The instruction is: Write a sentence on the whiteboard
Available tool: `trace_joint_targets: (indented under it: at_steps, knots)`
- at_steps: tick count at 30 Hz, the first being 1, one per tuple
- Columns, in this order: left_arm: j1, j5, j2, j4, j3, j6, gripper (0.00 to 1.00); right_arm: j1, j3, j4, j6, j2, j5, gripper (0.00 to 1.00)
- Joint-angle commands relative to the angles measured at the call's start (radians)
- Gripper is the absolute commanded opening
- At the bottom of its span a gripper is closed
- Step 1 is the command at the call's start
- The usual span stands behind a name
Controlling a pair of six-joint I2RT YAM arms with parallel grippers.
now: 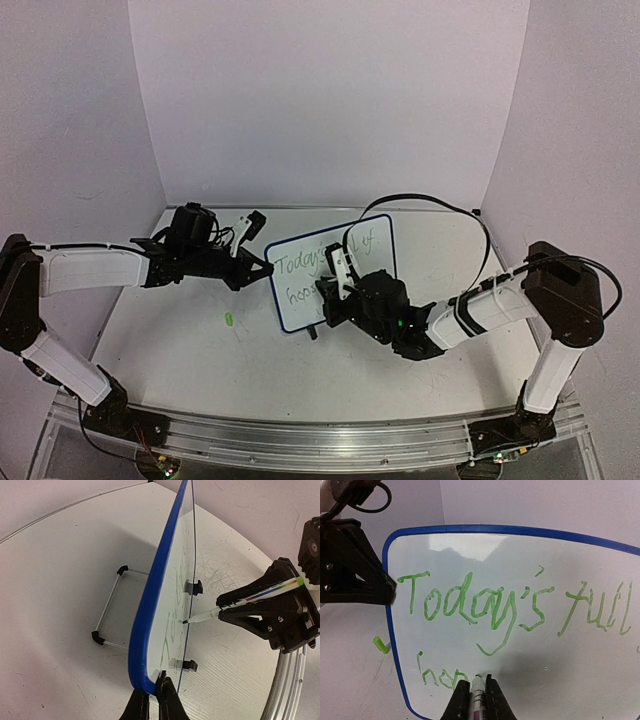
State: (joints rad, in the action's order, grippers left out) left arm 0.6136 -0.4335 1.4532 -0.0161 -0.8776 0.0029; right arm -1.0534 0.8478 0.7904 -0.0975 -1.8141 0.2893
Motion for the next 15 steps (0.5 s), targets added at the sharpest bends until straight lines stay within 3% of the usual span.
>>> trace_joint_targets:
  at_steps: [1, 15]
  knots:
    - [-0.010, 0.101, -0.011, 0.043, -0.011, 0.092, 0.00, 0.001, 0.004, -0.019, -0.033, -0.015, -0.003, 0.00]
    - [-0.011, 0.101, -0.021, 0.043, -0.009, 0.092, 0.00, -0.001, 0.004, -0.052, -0.051, -0.040, 0.022, 0.00]
